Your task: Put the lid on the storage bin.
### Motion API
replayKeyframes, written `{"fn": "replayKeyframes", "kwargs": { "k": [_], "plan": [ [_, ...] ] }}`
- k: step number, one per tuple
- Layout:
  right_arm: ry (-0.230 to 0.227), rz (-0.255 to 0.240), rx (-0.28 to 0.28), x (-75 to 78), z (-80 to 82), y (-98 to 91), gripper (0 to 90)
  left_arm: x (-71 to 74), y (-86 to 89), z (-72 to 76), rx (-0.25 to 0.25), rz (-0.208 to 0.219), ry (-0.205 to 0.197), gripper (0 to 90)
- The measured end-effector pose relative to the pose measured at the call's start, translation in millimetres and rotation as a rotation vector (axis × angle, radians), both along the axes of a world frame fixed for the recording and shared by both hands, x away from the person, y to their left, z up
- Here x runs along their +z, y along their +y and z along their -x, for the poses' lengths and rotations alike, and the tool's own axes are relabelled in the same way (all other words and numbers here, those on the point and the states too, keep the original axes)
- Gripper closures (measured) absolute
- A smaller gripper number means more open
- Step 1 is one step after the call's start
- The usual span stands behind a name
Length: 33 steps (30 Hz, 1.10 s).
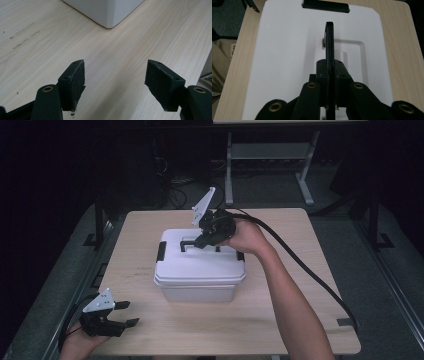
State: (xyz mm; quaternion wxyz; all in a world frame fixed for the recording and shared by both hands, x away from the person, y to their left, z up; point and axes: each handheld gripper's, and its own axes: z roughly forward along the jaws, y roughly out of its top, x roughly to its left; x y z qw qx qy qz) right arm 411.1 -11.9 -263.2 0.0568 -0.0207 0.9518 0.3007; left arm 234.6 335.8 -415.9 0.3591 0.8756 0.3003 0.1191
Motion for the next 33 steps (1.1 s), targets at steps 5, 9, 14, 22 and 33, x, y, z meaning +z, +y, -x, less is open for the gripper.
{"fn": "replayKeyframes", "kwargs": {
  "k": [5, 9, 14, 22, 33],
  "plan": [
    [0.003, 0.009, -0.004, -3.9, -1.9, 2.5, 84.1, -0.4, 0.7, 0.0, 0.005, 0.005, 0.001, 31.8],
    [0.018, 0.013, -0.016, -12.6, -4.0, 7.0, 84.1, 0.1, 0.5, 0.2, -0.002, 0.001, -0.002, 31.8],
    [0.022, 0.008, -0.019, -18.0, -6.0, 8.9, 84.1, -0.2, 0.8, 0.5, 0.002, 0.004, 0.000, 31.8],
    [0.025, 0.002, -0.019, -22.0, -7.1, 11.2, 84.0, -0.5, 1.1, 0.2, 0.002, 0.005, 0.002, 31.8],
    [0.033, -0.002, -0.037, -23.3, -4.6, 12.3, 84.0, 0.3, 1.0, 0.6, 0.002, 0.004, 0.000, 31.8]
  ]
}}
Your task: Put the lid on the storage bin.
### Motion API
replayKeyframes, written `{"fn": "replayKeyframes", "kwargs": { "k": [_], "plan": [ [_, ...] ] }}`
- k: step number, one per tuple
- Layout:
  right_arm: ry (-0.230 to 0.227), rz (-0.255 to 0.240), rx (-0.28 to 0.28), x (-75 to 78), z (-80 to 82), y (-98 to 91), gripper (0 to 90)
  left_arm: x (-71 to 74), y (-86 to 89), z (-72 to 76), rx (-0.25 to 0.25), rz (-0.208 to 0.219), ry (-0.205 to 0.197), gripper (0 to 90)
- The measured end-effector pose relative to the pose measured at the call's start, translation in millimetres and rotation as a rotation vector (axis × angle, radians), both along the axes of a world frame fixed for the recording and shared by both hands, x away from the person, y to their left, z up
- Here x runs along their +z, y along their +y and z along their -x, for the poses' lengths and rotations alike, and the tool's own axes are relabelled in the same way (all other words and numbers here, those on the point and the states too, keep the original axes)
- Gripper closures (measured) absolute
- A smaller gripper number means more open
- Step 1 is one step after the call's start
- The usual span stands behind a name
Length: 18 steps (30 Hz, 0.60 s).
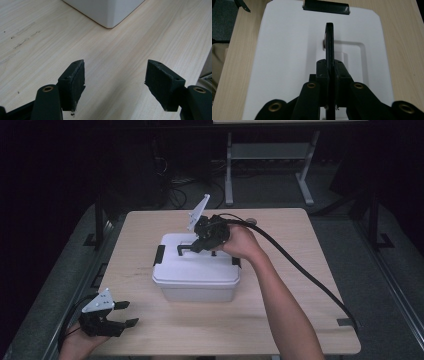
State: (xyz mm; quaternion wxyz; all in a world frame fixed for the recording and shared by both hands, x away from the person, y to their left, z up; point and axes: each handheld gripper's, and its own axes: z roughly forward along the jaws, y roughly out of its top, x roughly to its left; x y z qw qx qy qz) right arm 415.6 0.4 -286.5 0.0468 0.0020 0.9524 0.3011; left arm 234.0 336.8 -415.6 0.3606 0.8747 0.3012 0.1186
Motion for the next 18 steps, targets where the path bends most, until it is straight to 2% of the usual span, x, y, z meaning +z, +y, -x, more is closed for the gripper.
{"fn": "replayKeyframes", "kwargs": {
  "k": [8, 12, 18],
  "plan": [
    [-0.012, 0.014, 0.002, -1.5, 3.4, 3.9, 83.9, -0.4, -0.2, -0.5, -0.001, 0.001, 0.002, 31.8],
    [0.010, 0.006, -0.007, -3.6, 0.0, 1.3, 83.8, 0.3, 0.9, 0.0, -0.004, -0.004, 0.000, 31.8],
    [0.021, 0.000, -0.008, -4.5, -1.1, 0.3, 83.4, -0.2, 0.9, -0.1, -0.003, -0.003, 0.001, 31.8]
  ]
}}
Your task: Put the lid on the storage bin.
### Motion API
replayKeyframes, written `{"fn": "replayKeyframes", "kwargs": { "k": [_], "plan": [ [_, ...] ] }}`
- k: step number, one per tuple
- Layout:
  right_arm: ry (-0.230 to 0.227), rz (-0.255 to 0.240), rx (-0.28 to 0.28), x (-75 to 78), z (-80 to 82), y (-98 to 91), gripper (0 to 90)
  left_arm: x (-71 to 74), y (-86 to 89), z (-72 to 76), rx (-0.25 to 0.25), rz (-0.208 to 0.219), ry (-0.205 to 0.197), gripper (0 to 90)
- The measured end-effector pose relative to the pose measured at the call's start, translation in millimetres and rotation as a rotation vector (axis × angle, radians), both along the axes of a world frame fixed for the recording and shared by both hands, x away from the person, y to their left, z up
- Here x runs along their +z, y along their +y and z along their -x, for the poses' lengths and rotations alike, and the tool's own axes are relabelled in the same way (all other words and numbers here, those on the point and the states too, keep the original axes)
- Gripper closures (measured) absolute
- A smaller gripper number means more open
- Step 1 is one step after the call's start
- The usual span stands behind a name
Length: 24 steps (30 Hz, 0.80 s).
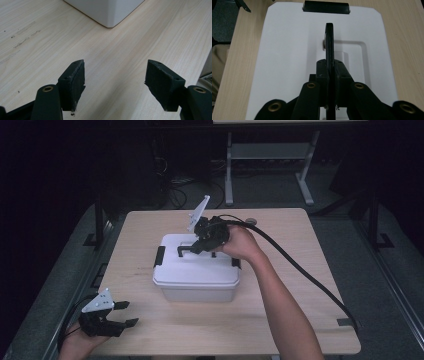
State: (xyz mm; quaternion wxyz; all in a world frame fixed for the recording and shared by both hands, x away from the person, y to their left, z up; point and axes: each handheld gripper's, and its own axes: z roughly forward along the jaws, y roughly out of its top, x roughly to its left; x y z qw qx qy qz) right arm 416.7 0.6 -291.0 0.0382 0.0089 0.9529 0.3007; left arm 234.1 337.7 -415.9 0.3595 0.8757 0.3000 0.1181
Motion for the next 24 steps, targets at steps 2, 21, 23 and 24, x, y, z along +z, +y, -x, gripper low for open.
{"fn": "replayKeyframes", "kwargs": {
  "k": [2, 21, 23, 24],
  "plan": [
    [0.017, -0.012, 0.000, -0.6, -0.2, -1.0, 82.0, 0.3, 0.0, 0.1, -0.001, -0.002, -0.001, 31.8],
    [0.039, -0.044, 0.004, 6.2, 10.7, -12.8, 73.4, 0.9, -2.9, 1.9, -0.002, -0.003, -0.003, 31.8],
    [0.040, -0.045, 0.004, 6.2, 11.2, -13.3, 72.8, 0.8, -2.8, 2.0, -0.002, -0.003, -0.004, 31.8],
    [0.042, -0.045, 0.003, 6.3, 11.7, -13.7, 72.8, 0.8, -2.9, 2.1, -0.002, -0.003, -0.003, 31.8]
  ]
}}
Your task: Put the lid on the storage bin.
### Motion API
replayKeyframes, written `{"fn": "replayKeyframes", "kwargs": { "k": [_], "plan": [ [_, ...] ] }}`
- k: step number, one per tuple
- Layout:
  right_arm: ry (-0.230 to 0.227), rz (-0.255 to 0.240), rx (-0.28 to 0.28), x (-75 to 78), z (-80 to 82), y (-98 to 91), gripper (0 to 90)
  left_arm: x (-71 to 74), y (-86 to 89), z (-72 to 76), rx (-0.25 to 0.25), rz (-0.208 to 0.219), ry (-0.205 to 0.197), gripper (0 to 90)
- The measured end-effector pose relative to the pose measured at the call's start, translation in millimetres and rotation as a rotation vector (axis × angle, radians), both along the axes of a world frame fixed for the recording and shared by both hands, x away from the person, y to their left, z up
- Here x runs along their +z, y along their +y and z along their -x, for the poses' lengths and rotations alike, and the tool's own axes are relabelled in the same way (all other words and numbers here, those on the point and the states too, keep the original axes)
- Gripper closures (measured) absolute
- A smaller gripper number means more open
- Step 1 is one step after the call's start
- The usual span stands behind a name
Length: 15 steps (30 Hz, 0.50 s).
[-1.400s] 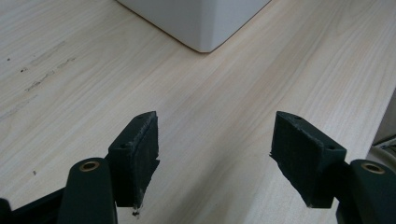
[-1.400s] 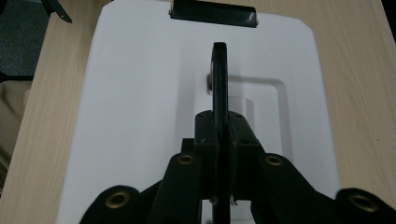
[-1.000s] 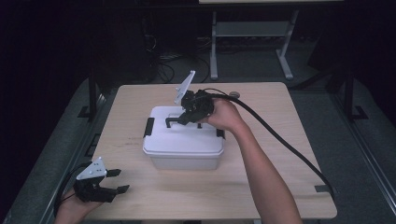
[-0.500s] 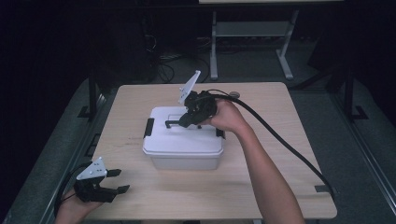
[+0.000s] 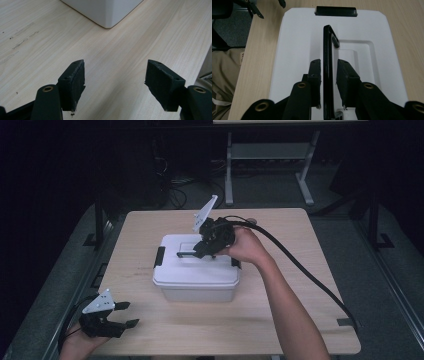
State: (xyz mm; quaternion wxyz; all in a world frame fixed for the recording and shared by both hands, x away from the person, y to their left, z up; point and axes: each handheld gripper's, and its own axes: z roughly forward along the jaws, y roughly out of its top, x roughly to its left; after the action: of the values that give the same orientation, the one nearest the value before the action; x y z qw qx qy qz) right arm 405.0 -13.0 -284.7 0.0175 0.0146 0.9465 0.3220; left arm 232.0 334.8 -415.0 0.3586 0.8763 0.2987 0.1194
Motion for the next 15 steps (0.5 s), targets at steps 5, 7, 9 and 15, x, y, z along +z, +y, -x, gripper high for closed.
{"fn": "replayKeyframes", "kwargs": {
  "k": [5, 7, 9, 15],
  "plan": [
    [-0.002, 0.001, 0.000, 1.3, 2.3, -0.4, 71.7, 0.7, 0.2, 0.4, 0.000, 0.003, -0.004, 31.8],
    [-0.002, 0.003, -0.002, 3.0, 2.7, -1.4, 71.6, 0.9, 0.4, 0.3, -0.001, 0.001, -0.006, 31.8],
    [-0.004, 0.003, -0.003, 4.5, 3.3, -2.5, 71.6, 0.9, 0.4, 0.3, 0.000, 0.002, -0.005, 31.8],
    [-0.006, 0.005, -0.008, 9.1, 5.7, -6.5, 71.2, 0.8, 0.1, 0.5, 0.000, 0.002, -0.003, 31.8]
  ]
}}
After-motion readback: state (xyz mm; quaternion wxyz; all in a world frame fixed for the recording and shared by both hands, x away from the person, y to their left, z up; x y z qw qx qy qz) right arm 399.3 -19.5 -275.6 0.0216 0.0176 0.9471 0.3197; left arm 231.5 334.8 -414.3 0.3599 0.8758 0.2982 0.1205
